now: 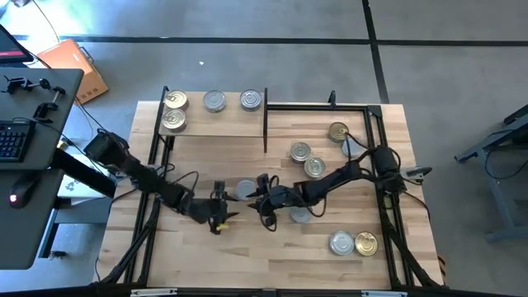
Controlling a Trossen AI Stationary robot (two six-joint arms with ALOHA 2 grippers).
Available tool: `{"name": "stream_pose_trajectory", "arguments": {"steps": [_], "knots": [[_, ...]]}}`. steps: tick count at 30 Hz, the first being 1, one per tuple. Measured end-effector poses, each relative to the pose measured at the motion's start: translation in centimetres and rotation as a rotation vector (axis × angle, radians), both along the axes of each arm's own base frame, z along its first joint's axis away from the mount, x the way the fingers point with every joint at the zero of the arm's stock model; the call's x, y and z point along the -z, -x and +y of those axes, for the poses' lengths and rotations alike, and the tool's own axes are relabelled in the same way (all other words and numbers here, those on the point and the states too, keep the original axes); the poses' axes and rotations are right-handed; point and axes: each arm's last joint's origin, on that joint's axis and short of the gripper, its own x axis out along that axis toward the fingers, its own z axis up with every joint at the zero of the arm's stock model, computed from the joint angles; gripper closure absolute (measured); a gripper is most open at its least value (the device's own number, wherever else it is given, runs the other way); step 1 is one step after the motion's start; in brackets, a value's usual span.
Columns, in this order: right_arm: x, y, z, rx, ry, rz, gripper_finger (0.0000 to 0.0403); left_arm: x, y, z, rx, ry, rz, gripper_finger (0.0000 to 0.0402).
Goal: Stack canned seafood by type on shelf
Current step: Put the green white tuna can on the shelf aligned with the other green white tuna can
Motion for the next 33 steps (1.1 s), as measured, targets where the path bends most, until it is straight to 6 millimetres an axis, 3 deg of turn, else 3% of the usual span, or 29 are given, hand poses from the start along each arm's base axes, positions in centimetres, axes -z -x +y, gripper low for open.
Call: {"name": "stream_pose_trajectory", "arguments": {"steps": [8, 16, 24, 33], "knots": [[0.4, -0.8, -1.8, 0.011, -0.032, 0.122, 0.0295, 0.1, 1.1, -1.1, -0.089, -0.124, -0.016, 0.0204], [0.5, -0.7, -2.4, 0.036, -0.085, 0.149, 0.0394, 0.0, 0.9, -0.7, -0.040, -0.279, 0.012, 0.0204], [0.0, -0.6, -2.0, 0.054, -0.201, 0.144, 0.0400, 0.9, 0.2, -0.9, 0.076, -0.501, 0.044, 0.0204], [-1.8, -0.4, -2.0, 0.097, -0.300, 0.108, 0.0402, 2.3, -0.6, -0.9, 0.057, -0.547, 0.053, 0.0186]]}}
